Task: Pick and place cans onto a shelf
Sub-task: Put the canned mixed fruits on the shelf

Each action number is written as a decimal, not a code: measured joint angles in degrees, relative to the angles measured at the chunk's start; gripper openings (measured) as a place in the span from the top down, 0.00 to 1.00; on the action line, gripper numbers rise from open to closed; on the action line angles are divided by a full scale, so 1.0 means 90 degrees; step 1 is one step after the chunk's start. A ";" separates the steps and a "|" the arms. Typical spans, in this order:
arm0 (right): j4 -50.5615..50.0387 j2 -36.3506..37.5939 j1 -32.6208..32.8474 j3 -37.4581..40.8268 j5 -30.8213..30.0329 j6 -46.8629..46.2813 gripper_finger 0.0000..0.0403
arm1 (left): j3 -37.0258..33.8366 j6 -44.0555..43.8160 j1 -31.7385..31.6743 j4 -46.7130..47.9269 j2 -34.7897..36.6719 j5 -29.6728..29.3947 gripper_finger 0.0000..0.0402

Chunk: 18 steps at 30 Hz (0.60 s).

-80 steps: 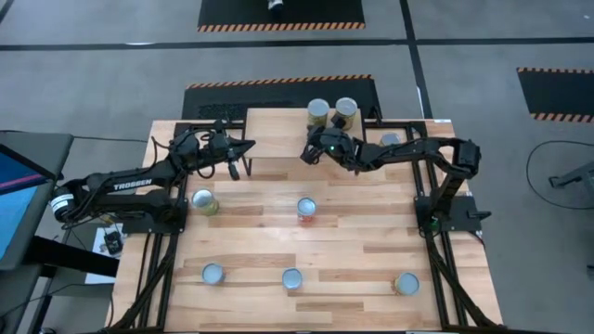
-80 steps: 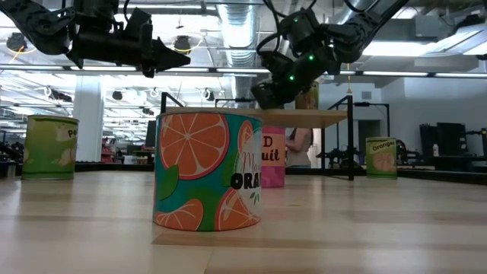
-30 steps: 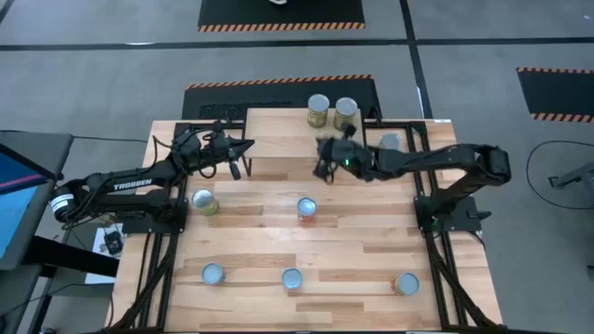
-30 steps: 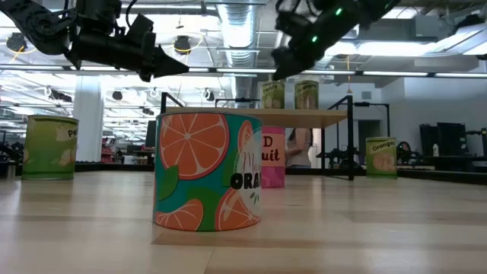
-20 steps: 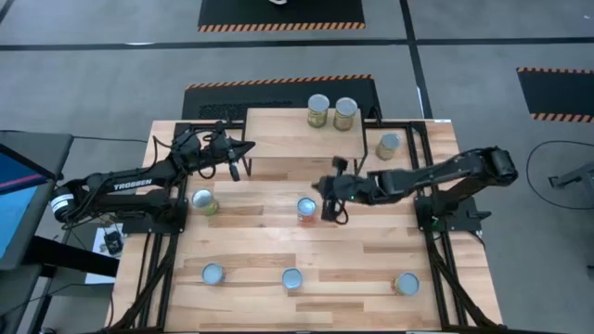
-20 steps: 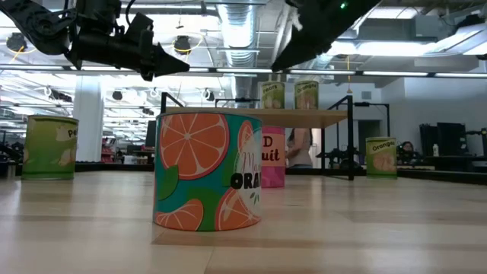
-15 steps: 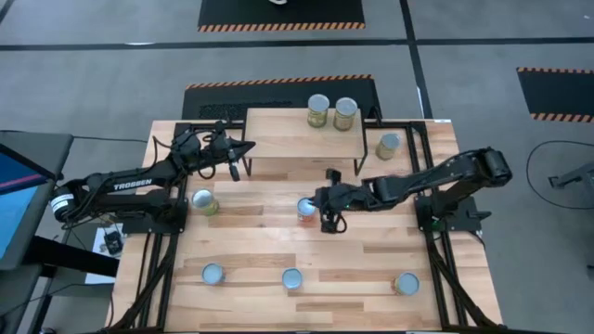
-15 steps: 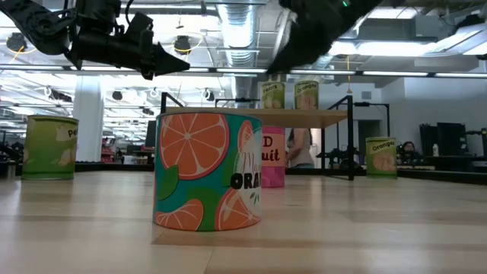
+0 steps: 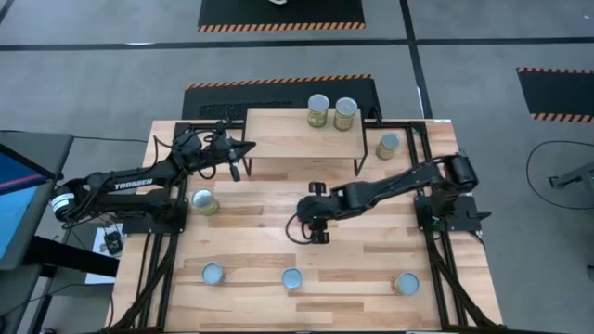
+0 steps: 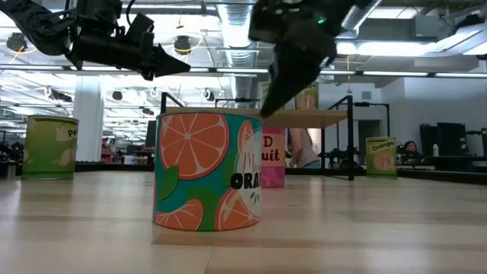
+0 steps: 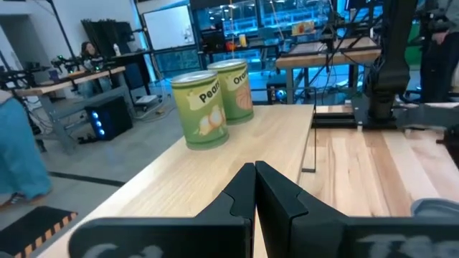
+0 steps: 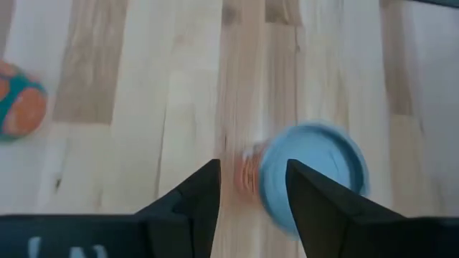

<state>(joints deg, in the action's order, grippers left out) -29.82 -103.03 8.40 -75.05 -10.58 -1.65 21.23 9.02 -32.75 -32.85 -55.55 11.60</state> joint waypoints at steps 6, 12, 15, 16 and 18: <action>-0.0734 -0.0490 -0.0032 -0.0462 -0.0327 0.0161 0.60 | 0.0000 0.0013 -0.0002 -0.0011 0.0000 0.0001 1.00; -0.0712 -0.0626 -0.0033 -0.0536 -0.0335 0.0374 0.70 | 0.0000 0.0024 -0.0002 -0.0001 0.0000 0.0002 1.00; -0.0739 -0.0611 -0.0072 -0.0541 -0.0337 0.0380 0.78 | 0.0000 0.0024 -0.0002 -0.0007 0.0000 0.0002 1.00; -0.0758 -0.0612 -0.0075 -0.0541 -0.0349 0.0412 0.81 | 0.0000 0.0024 -0.0002 -0.0007 0.0000 0.0002 1.00; -0.0707 -0.0645 -0.0080 -0.0541 -0.0503 0.0581 0.86 | 0.0000 0.0024 -0.0002 -0.0006 0.0000 0.0002 1.00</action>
<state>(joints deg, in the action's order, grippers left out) -36.19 -108.83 7.68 -79.92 -15.11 3.58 21.23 9.23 -32.77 -32.91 -55.55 11.62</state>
